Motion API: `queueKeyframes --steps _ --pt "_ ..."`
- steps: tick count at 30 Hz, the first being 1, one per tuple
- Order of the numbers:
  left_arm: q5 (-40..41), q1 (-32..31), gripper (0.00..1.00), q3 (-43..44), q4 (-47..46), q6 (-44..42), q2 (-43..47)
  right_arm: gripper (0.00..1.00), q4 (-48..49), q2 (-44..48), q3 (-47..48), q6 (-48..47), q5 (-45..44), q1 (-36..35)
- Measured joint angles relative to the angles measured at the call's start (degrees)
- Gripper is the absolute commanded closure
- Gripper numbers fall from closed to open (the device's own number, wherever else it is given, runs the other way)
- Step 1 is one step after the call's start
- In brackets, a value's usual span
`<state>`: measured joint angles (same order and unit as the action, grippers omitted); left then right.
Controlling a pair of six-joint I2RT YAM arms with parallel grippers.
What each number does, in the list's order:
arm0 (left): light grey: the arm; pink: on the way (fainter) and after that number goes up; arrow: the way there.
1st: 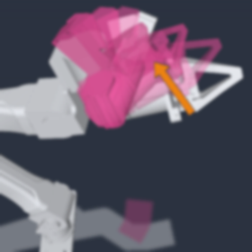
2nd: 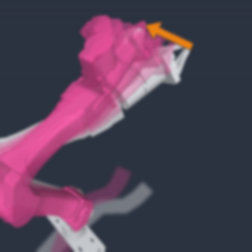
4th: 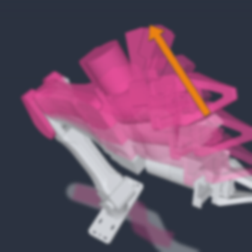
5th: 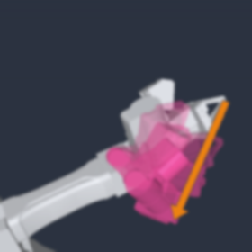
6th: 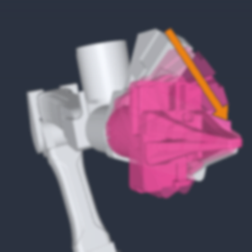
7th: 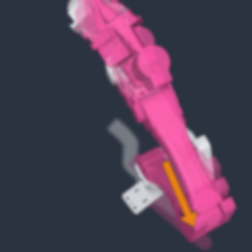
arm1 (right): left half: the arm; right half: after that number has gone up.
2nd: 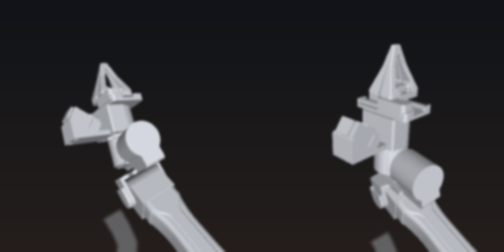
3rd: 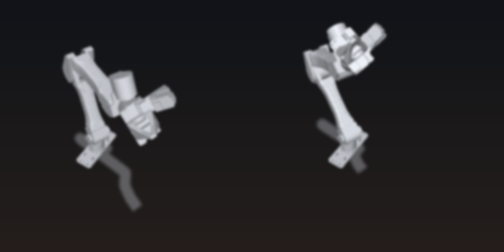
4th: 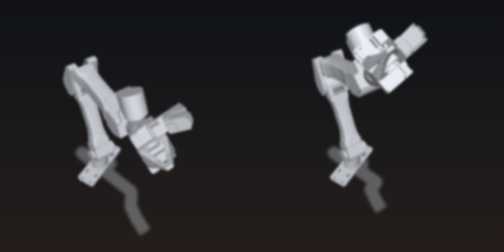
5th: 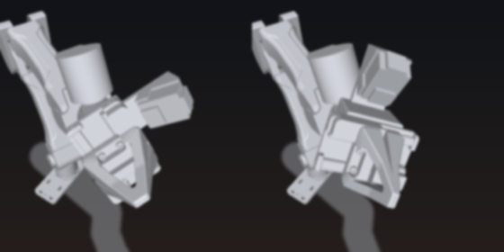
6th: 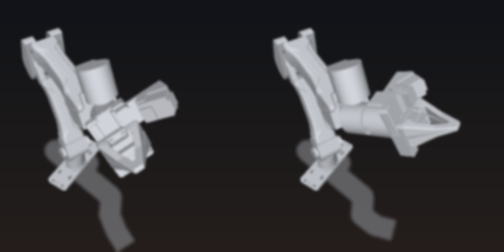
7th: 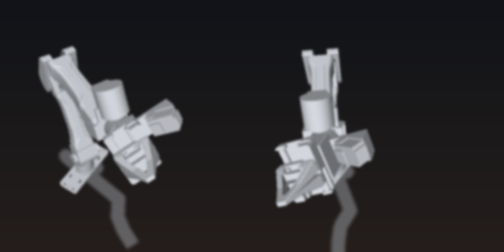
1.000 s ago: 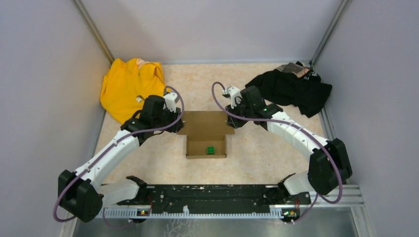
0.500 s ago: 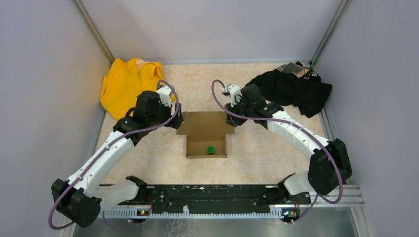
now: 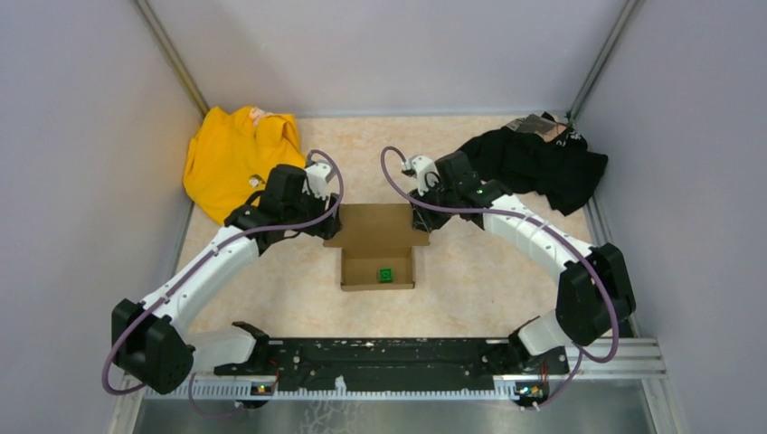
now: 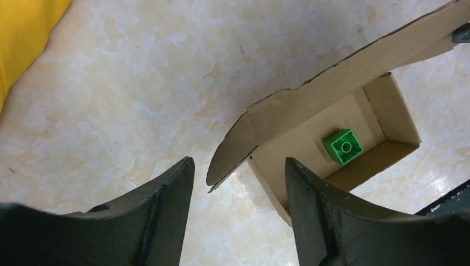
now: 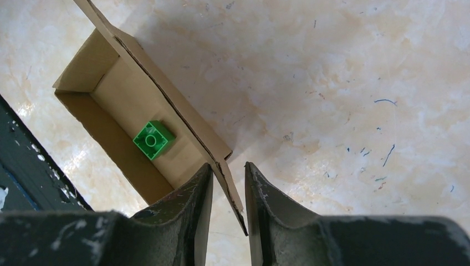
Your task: Fold the paper box
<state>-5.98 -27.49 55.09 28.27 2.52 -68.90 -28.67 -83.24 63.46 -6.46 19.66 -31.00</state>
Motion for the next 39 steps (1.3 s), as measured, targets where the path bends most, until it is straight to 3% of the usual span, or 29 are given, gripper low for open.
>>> queueKeyframes --steps 15,39 --pt "-2.19 0.02 0.52 -0.02 -0.31 -0.63 0.04 0.72 -0.90 0.00 0.07 -0.02 -0.04 0.00" --pt "-0.68 0.00 0.63 -1.42 4.07 2.60 2.67 0.77 -1.11 0.00 0.07 0.11 -0.11 0.00"
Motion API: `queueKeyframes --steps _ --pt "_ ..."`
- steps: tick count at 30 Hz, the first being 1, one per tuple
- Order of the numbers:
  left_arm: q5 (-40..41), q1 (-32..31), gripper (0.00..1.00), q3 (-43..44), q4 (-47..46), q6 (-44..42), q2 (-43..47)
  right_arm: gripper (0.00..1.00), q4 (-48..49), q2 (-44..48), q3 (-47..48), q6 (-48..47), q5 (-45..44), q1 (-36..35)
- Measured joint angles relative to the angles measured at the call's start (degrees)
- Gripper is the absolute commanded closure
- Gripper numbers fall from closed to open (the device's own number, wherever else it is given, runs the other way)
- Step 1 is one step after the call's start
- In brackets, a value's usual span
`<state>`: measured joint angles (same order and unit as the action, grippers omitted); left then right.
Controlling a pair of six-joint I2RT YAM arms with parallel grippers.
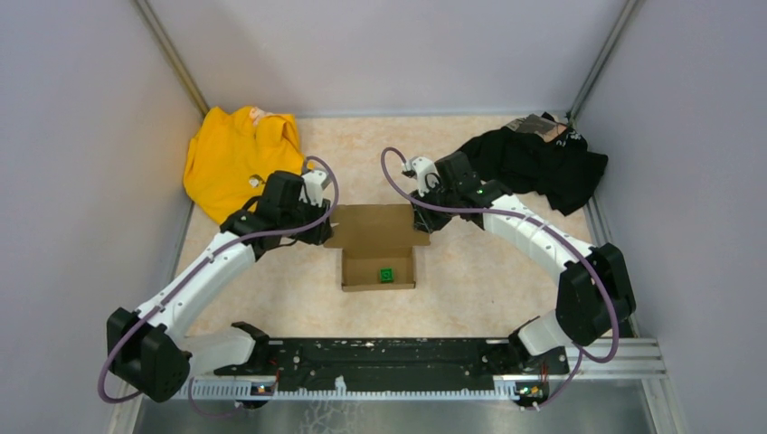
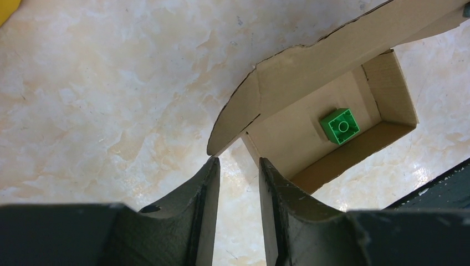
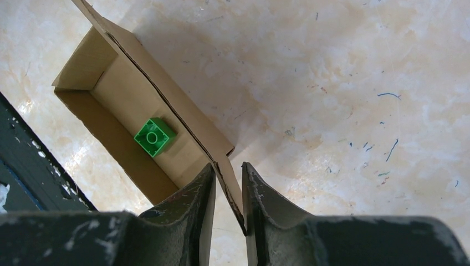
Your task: Fold the paper box
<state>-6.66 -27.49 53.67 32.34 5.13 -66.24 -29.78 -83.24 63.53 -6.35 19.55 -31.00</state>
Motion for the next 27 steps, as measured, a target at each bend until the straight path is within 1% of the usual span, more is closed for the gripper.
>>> queueKeyframes --steps 7,11,13,18,19,21,24,25,27 --pt "0.00 0.00 0.66 -0.81 -0.76 -0.02 -0.74 0.83 -0.37 0.00 0.02 0.02 -0.26 0.00" --pt "0.00 0.00 0.68 -1.11 -1.46 -0.04 -0.76 0.83 -1.11 0.00 0.28 0.04 -0.70 0.00" --pt "0.02 0.00 0.69 -1.11 -1.73 -0.07 -0.79 0.86 -1.20 0.02 0.42 0.04 -1.07 0.00" --pt "0.39 0.00 0.71 -1.11 -2.32 -0.26 -0.79 0.87 -1.57 0.07 0.76 0.00 -1.77 0.00" --pt "0.57 0.00 0.69 -1.11 -2.40 -0.28 -0.79 0.87 -1.60 0.07 0.76 0.00 -1.88 0.00" --pt "1.07 0.00 0.61 -1.11 -2.45 -0.44 -0.79 0.87 -1.60 0.07 0.76 -0.02 -2.03 0.00" --pt "2.12 0.00 0.46 -1.11 -2.56 -0.70 -0.74 0.87 -1.60 0.07 0.76 -0.07 -2.21 0.00" --pt "2.45 0.00 0.43 -1.11 -2.73 -0.90 -0.72 0.87 -1.60 0.07 0.76 -0.09 -2.25 0.00" --pt "3.10 0.00 0.40 -1.11 -3.23 -0.96 -0.70 0.87 -1.62 0.07 0.81 -0.15 -2.43 0.00"
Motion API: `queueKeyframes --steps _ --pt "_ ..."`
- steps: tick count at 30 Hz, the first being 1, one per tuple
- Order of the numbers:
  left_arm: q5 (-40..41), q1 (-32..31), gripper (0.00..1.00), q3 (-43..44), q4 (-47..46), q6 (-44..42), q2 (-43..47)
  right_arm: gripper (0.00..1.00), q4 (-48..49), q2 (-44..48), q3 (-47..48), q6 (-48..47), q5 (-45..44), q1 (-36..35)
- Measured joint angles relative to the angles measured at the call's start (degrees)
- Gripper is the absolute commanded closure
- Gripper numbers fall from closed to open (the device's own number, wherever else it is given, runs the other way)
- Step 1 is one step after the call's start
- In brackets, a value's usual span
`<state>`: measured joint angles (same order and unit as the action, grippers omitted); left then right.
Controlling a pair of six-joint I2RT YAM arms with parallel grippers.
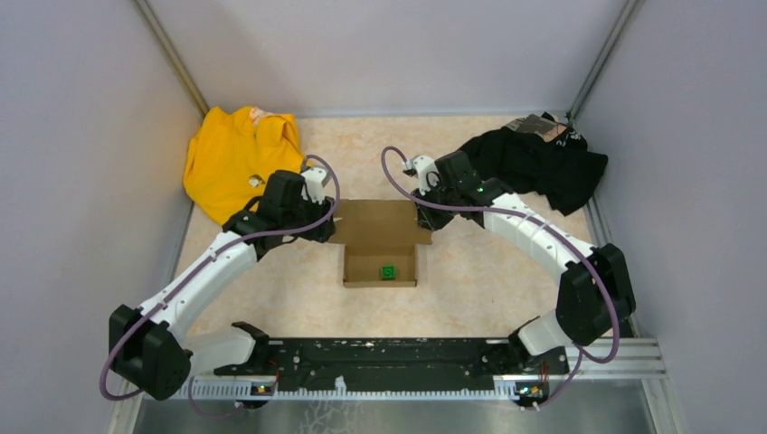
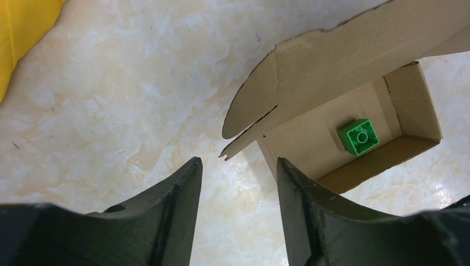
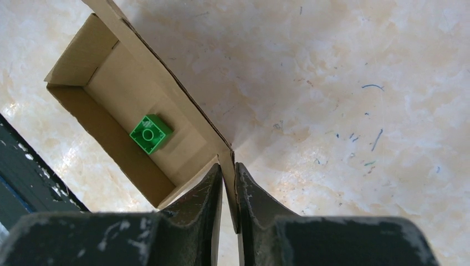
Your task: Fold the paper box
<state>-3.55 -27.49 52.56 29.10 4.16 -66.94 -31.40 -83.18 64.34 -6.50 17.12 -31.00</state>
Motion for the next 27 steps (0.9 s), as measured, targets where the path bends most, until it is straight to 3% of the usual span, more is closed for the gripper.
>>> queueKeyframes --steps 7,15,27 --pt "1.40 0.00 0.39 0.02 -3.10 -0.22 -1.31 0.88 -2.03 -3.10 6.08 -1.75 -2.51 0.02" --pt "0.44 0.00 0.39 5.40 -5.51 -2.43 -11.69 0.88 -2.08 -9.05 12.31 -4.17 -3.80 0.81" --pt "-1.79 3.37 0.50 11.52 -4.55 -10.08 -15.76 0.89 -2.12 -13.11 14.97 -6.56 -4.00 3.80"
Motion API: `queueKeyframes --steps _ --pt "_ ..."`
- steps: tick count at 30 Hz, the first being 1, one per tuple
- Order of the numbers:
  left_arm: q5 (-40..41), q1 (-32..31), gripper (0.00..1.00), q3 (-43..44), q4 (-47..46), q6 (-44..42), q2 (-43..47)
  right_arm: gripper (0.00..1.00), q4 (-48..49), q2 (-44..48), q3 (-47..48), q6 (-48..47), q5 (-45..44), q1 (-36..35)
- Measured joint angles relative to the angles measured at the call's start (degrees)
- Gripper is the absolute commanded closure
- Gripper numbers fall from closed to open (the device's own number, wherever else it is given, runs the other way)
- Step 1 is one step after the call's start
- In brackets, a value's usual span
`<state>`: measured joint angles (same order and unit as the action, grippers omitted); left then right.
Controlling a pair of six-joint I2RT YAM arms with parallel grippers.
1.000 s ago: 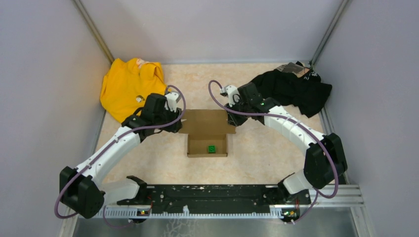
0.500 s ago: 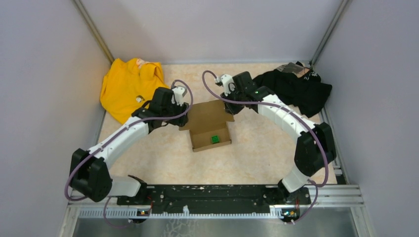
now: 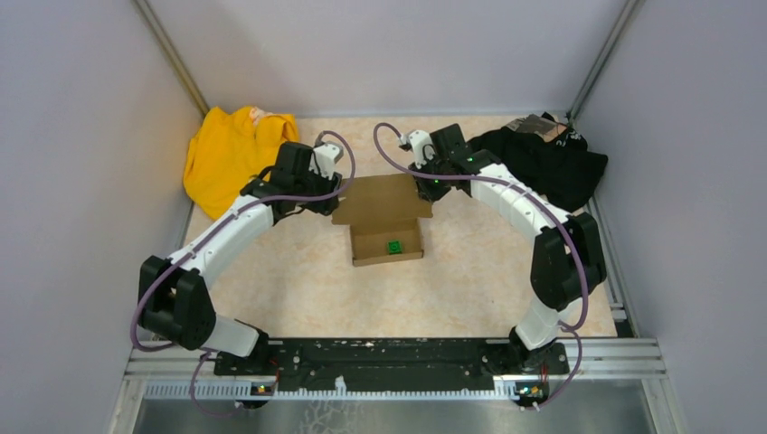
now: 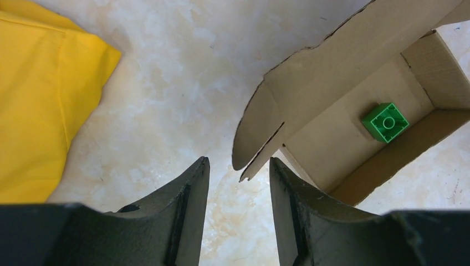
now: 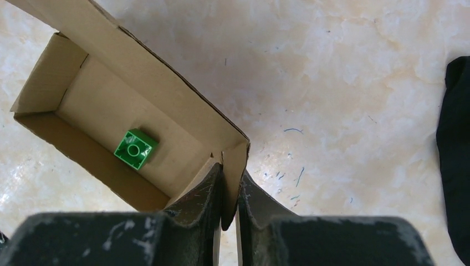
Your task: Fold the paper box
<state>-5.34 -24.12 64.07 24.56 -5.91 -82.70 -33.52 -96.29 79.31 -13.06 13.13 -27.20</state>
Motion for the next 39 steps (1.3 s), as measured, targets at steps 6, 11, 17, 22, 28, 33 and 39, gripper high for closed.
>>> queueKeyframes --steps 6,11,17,22,28,33,39 --pt "-3.61 1.09 0.51 0.00 1.22 -1.49 -0.02 0.89 0.20 -0.26 0.66 -0.28 0.13 0.00" --pt "-6.67 1.36 0.53 0.07 1.33 -1.90 -0.22 0.89 0.22 -0.52 0.70 -0.44 0.17 0.00" --pt "-9.42 1.57 0.66 0.72 1.49 -2.51 -1.53 0.89 0.33 -1.40 1.51 -0.48 0.15 0.00" --pt "-10.19 2.01 0.70 0.72 1.51 -2.73 -1.64 0.89 0.55 -1.68 1.51 -0.48 0.15 0.00" --pt "-10.62 2.16 0.85 0.72 1.57 -2.71 -2.01 0.93 0.57 -1.77 1.51 -0.48 0.11 0.00" --pt "-11.08 2.16 0.94 1.44 1.57 -2.67 -2.93 0.99 0.74 -1.77 1.51 -0.39 0.15 0.00" --pt "-11.19 2.27 0.96 2.01 1.64 -2.43 -3.56 1.00 0.94 -1.77 1.51 -0.17 -0.02 0.00"
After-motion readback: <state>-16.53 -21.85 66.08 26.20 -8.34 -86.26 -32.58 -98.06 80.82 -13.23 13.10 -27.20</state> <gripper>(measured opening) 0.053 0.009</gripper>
